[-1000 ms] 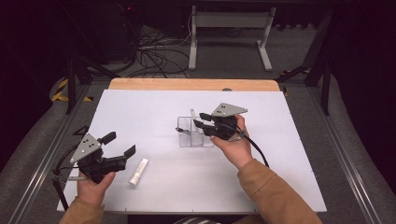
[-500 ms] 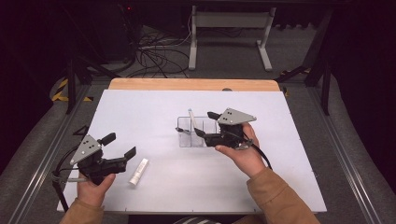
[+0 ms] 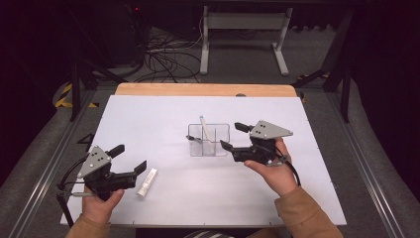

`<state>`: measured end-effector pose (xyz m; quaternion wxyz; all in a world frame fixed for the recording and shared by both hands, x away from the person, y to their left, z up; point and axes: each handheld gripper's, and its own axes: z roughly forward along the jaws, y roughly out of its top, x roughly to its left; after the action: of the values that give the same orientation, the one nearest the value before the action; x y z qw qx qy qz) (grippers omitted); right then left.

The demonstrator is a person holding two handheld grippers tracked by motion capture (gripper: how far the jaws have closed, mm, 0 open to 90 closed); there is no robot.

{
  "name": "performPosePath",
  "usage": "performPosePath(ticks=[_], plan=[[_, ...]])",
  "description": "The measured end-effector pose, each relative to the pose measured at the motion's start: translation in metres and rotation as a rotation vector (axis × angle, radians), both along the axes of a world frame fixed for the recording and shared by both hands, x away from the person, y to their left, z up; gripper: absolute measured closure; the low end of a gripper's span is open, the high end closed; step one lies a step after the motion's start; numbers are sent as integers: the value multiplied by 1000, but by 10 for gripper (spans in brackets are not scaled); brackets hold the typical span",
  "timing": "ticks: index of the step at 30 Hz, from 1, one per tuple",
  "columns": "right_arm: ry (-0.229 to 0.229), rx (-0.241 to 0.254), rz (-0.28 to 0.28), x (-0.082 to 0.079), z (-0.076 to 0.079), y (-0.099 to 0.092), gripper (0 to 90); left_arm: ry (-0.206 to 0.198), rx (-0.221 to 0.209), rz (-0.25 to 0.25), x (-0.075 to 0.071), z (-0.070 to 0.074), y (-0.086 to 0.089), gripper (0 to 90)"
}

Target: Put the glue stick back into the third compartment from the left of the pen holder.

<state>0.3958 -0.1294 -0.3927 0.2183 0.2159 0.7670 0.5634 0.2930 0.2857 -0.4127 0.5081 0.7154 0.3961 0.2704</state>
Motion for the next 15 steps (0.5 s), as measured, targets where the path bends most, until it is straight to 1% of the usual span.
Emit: performPosePath(ticks=[2,5,6,11,15], plan=[[-3,2,-8,-2,-3,-7,238,2,13,-4,-1,0,0,89],[-10,15,-17,-6,-8,-19,236,6,12,-18,-2,0,0,78],[-6,21,-19,-8,-11,-23,235,5,13,-20,-2,0,0,75],[8,19,-38,-12,-20,-38,245,12,21,-26,-2,-1,1,70],[34,17,-57,-17,-30,-48,246,29,19,-25,-2,0,3,74]])
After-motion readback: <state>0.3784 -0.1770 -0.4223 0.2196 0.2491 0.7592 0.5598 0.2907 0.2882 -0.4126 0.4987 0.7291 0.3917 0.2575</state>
